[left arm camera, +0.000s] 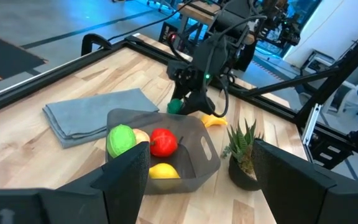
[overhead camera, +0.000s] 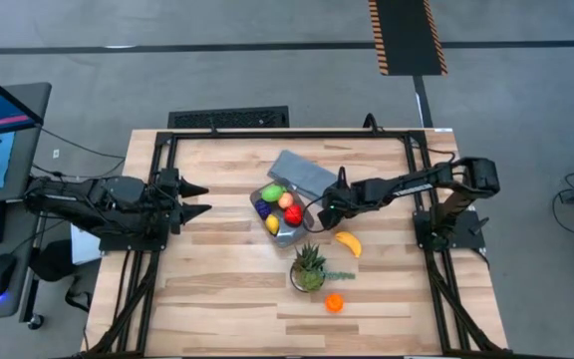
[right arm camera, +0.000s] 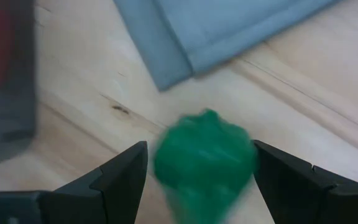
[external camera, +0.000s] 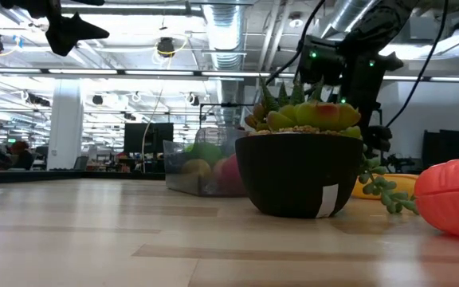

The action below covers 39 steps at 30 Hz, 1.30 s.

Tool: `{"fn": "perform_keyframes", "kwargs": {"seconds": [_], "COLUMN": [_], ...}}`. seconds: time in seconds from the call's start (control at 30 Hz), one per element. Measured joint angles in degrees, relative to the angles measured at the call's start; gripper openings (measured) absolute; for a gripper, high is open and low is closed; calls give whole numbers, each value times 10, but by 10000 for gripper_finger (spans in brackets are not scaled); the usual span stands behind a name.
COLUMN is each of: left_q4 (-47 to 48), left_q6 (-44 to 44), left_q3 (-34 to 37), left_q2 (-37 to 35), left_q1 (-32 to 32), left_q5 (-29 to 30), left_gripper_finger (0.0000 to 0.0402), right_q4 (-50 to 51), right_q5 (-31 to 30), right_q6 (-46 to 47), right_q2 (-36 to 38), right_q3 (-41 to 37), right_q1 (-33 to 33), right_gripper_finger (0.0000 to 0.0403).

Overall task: Pick and placing Produce into tupperware
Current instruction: Put the green bell pepper into the black bin

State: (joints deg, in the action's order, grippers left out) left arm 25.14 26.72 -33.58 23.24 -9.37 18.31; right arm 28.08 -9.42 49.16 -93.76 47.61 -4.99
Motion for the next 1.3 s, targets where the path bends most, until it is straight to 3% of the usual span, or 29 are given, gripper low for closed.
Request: {"fn": "perform_keyframes", "kwargs": {"seconds": [0.23,0.63,1.07,1.3], "left_q4": [0,0,0,0], "left_q6": [1,1,1,1], "left_q3": [0,0,0,0], "left_q2": [0,0,0,0], "left_q1": [0,0,0,0], "left_q5": [0,1,1,1], "left_gripper_finger": [269,269,269,269], "right_q4": [5,18,45,55], "right_q5": [1,5,1,-13], "right_q6": [3,3,-16,-17], "right_q2": [-4,5,21,66], "right_q3": [2,3,39,49], "right_q1": [0,1,5,5], "right_gripper_finger": [294,218,219,220]}}
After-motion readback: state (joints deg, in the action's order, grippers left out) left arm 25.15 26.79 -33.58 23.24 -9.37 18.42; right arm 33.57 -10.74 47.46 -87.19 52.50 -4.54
